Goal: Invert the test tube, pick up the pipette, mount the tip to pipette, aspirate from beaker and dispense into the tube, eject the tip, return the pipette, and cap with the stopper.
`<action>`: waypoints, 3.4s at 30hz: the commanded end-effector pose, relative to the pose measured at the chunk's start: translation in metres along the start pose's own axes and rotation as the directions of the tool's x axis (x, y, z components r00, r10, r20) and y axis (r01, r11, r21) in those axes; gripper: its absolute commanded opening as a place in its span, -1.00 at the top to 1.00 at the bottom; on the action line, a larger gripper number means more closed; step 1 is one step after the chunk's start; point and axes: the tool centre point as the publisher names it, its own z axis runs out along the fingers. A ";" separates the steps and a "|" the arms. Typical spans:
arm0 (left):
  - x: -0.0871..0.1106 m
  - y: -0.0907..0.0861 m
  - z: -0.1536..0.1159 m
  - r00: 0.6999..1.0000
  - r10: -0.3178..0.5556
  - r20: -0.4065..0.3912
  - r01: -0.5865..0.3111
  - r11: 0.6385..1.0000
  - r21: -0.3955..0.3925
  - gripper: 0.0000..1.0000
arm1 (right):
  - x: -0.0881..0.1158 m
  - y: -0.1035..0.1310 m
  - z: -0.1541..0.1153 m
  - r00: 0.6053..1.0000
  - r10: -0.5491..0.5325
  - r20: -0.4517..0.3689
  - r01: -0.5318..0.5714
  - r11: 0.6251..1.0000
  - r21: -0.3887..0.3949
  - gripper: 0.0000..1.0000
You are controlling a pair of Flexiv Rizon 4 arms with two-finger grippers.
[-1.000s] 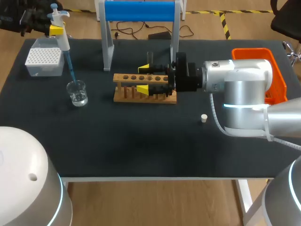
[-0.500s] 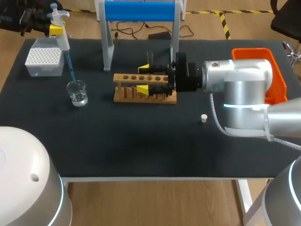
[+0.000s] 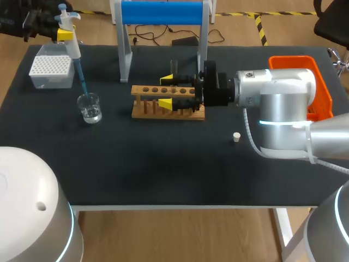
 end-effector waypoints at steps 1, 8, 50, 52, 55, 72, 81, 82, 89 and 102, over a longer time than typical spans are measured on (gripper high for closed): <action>-0.001 0.000 -0.001 1.000 0.002 -0.001 -0.002 1.000 0.001 1.00 | 0.002 0.000 0.016 1.000 -0.004 0.016 0.003 0.999 0.034 -1.00; -0.001 0.000 -0.001 1.000 0.002 -0.001 -0.002 1.000 0.001 1.00 | 0.002 0.000 0.048 0.997 -0.032 0.069 0.026 0.995 0.096 -1.00; -0.001 0.000 -0.001 1.000 0.002 -0.001 -0.002 1.000 0.001 1.00 | -0.036 -0.069 0.164 0.926 -0.112 0.361 0.022 0.969 0.246 -1.00; -0.001 0.000 -0.001 1.000 0.002 -0.001 -0.002 1.000 0.001 1.00 | -0.038 -0.072 0.166 0.924 -0.119 0.364 0.024 0.967 0.255 -1.00; -0.001 0.000 -0.001 1.000 0.002 -0.001 -0.002 1.000 0.001 1.00 | -0.039 -0.075 0.169 0.925 -0.111 0.365 0.015 0.967 0.256 -1.00; -0.001 0.000 -0.001 1.000 0.002 -0.001 -0.002 1.000 0.001 1.00 | -0.040 -0.079 0.174 0.926 -0.104 0.364 0.004 0.965 0.263 -1.00; -0.001 0.000 -0.001 1.000 0.002 -0.001 -0.002 1.000 0.001 1.00 | -0.040 -0.079 0.174 0.926 -0.104 0.364 0.004 0.965 0.263 -1.00; -0.001 0.000 -0.001 1.000 0.002 -0.001 -0.002 1.000 0.001 1.00 | -0.040 -0.079 0.174 0.926 -0.104 0.364 0.004 0.965 0.263 -1.00; -0.001 0.000 -0.001 1.000 0.002 -0.001 -0.002 1.000 0.001 1.00 | -0.040 -0.079 0.174 0.926 -0.104 0.364 0.004 0.965 0.263 -1.00; -0.006 0.021 0.000 1.000 0.000 -0.005 0.000 1.000 0.011 1.00 | -0.040 -0.079 0.174 0.926 -0.104 0.364 0.004 0.965 0.263 -1.00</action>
